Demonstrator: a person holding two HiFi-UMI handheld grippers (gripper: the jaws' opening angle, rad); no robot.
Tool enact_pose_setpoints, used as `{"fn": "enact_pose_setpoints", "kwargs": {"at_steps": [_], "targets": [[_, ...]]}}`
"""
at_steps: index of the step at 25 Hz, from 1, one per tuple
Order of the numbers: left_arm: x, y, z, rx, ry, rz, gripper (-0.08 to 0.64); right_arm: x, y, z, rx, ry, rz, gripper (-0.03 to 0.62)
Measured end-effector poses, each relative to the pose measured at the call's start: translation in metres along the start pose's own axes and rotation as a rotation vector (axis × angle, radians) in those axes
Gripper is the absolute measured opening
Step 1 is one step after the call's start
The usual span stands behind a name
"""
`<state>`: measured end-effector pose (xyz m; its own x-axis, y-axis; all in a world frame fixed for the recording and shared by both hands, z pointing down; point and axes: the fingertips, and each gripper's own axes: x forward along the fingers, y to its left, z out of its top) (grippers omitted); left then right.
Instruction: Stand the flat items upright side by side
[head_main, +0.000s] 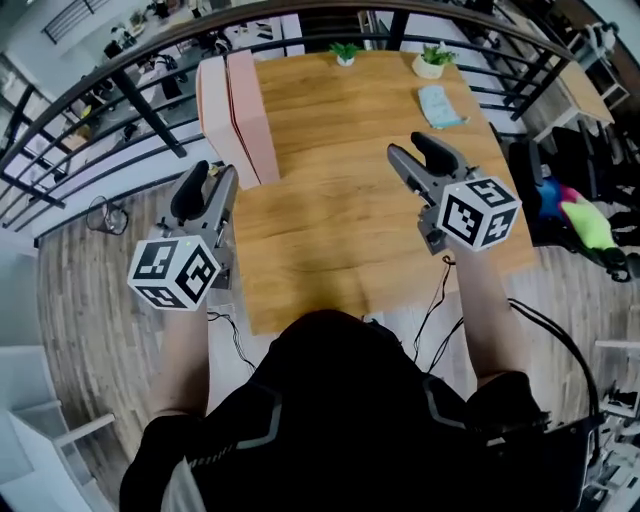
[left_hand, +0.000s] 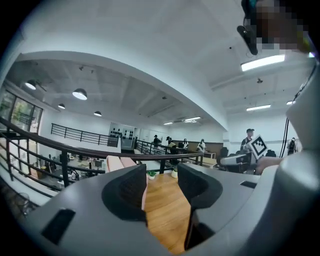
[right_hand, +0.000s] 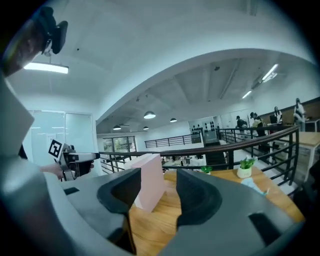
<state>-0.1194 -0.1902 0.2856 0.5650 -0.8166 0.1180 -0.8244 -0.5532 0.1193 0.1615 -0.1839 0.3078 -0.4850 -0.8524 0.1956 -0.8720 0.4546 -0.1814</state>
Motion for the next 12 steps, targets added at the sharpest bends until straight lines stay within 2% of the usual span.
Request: {"fn": "enact_pose_setpoints", "kwargs": {"at_steps": [1, 3, 6, 8, 10, 12], "targets": [[0.003, -0.010, 0.002, -0.014, 0.000, -0.009, 0.213, -0.013, -0.005, 0.003, -0.018, -0.006, -0.014, 0.222], [0.009, -0.025, 0.004, -0.031, 0.020, -0.011, 0.206, -0.037, -0.012, 0.010, -0.049, -0.025, -0.021, 0.149], [0.016, -0.043, 0.007, -0.059, 0.040, -0.015, 0.173, -0.067, -0.021, 0.023, -0.050, -0.057, -0.026, 0.085], [0.018, -0.053, 0.012, -0.067, 0.032, -0.011, 0.139, -0.081, -0.030, 0.030, -0.043, -0.069, -0.043, 0.066], [0.020, -0.059, 0.017, -0.055, 0.030, 0.012, 0.046, -0.090, -0.039, 0.035, -0.043, -0.066, -0.063, 0.053], [0.021, -0.067, 0.022, -0.035, 0.024, 0.024, 0.035, -0.096, -0.046, 0.036, -0.054, -0.064, -0.072, 0.039]]}}
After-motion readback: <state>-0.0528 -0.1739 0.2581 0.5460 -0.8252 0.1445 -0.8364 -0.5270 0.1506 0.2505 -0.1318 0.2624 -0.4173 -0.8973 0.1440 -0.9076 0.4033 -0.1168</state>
